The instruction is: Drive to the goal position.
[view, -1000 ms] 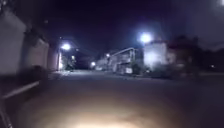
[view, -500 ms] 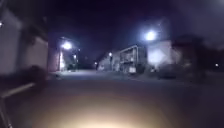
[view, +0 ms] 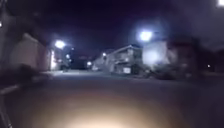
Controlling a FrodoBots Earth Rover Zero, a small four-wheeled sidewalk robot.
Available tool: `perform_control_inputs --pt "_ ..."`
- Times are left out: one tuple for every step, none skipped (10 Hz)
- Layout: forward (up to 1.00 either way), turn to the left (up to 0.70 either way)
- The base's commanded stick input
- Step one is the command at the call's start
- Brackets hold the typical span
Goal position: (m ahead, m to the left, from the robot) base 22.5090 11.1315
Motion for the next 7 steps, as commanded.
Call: perform_control_inputs --pt "0.85 -0.34" --pt "0.85 -0.34" --pt "0.85 -0.34" --pt "0.85 -0.34" --pt "0.85 -0.34" --pt "0.85 -0.34" --pt "0.85 -0.23"
